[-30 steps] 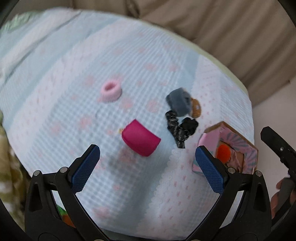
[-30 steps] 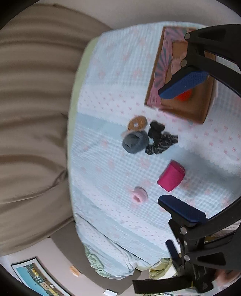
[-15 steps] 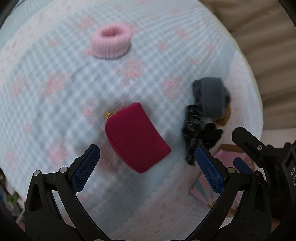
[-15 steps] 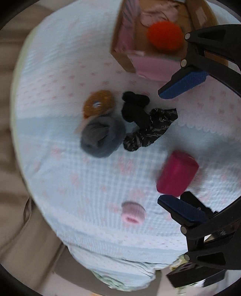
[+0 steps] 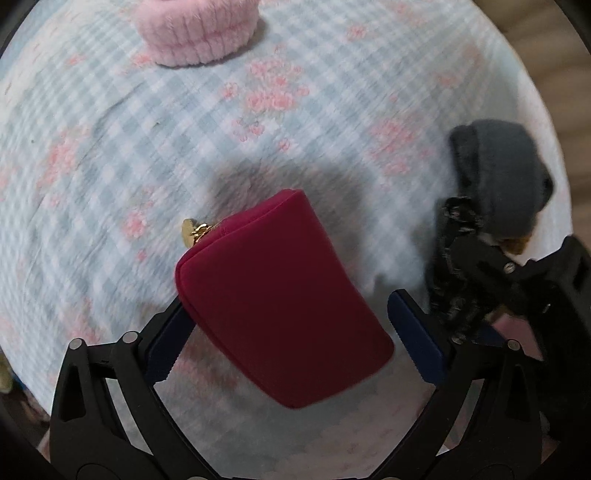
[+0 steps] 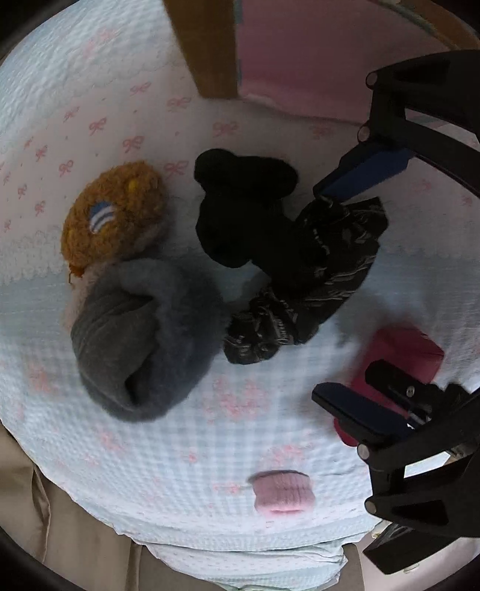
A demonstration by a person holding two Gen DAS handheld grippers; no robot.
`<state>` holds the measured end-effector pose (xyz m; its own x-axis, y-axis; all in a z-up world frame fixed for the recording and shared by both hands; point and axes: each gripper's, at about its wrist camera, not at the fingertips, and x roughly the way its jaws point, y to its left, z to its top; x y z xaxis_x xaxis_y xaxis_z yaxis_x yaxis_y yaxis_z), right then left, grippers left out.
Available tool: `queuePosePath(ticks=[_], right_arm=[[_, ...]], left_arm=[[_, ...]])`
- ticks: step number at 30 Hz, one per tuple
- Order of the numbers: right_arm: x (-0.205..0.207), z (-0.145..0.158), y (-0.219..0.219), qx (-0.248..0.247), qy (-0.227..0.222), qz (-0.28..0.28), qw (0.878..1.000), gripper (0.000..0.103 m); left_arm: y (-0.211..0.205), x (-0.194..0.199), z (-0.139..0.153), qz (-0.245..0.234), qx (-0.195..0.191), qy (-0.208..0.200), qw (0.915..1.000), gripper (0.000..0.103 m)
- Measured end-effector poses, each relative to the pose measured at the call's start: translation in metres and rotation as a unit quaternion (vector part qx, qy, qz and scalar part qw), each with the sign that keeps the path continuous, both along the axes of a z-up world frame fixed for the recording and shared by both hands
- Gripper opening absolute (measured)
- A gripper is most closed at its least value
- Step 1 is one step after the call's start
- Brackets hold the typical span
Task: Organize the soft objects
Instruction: 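Grasp the magenta pouch with the left tool while the right tool grasps the black socks, then carry the magenta pouch and black socks over the box with both tools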
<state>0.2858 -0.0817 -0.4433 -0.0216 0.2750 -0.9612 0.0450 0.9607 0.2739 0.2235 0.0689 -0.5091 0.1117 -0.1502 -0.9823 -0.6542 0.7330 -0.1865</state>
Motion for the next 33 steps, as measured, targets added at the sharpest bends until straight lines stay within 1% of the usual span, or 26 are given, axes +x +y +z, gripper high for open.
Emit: queuePosePath(ticks=[1, 2, 4, 6, 7, 8, 11, 14, 17, 21, 23, 28, 33], right_arm=[[0.002, -0.002, 0.001, -0.004, 0.0, 0.002, 1.0, 0.091], [0.003, -0.003, 0.002, -0.008, -0.001, 0.003, 1.0, 0.078], [0.004, -0.01, 0.003, -0.022, 0.005, 0.007, 1.0, 0.068], [0.004, -0.013, 0.002, -0.028, 0.006, 0.007, 1.0, 0.065], [0.004, -0.013, 0.002, -0.026, 0.005, 0.006, 1.0, 0.063], [0.003, -0.012, 0.002, -0.027, 0.003, 0.009, 1.0, 0.059], [-0.003, -0.01, 0.009, -0.031, -0.001, 0.02, 0.999, 0.052], [-0.007, -0.007, 0.009, -0.026, -0.005, 0.021, 0.999, 0.046], [-0.011, -0.004, 0.006, -0.017, -0.009, 0.018, 1.0, 0.04], [-0.016, 0.004, 0.005, -0.007, -0.02, 0.022, 1.0, 0.034], [-0.015, 0.011, 0.0, -0.001, -0.024, 0.021, 0.999, 0.031], [-0.03, 0.031, -0.005, 0.02, -0.044, 0.015, 0.999, 0.029], [-0.047, 0.063, -0.008, 0.039, -0.069, 0.01, 0.997, 0.029]], left_arm=[[-0.002, 0.002, -0.003, -0.002, 0.006, 0.007, 1.0, 0.093], [-0.004, 0.003, -0.005, -0.005, 0.012, 0.012, 0.9998, 0.092], [-0.008, 0.005, -0.006, -0.009, 0.025, 0.015, 0.9995, 0.088], [-0.012, 0.006, -0.004, -0.016, 0.035, 0.018, 0.9991, 0.081], [-0.013, 0.007, -0.004, -0.017, 0.039, 0.017, 0.999, 0.074], [-0.012, 0.006, -0.002, -0.016, 0.039, 0.013, 0.999, 0.069], [-0.007, 0.009, 0.002, -0.013, 0.033, 0.008, 0.9993, 0.061], [-0.005, 0.009, 0.008, -0.022, 0.038, 0.001, 0.9991, 0.055], [-0.002, 0.009, 0.017, -0.03, 0.043, -0.006, 0.9986, 0.052], [0.0, 0.009, 0.032, -0.037, 0.046, -0.02, 0.998, 0.05], [0.005, -0.003, 0.045, -0.042, 0.049, -0.029, 0.9975, 0.049], [0.009, -0.013, 0.073, -0.05, 0.057, -0.057, 0.9955, 0.049], [0.011, -0.024, 0.115, -0.064, 0.069, -0.093, 0.9912, 0.049]])
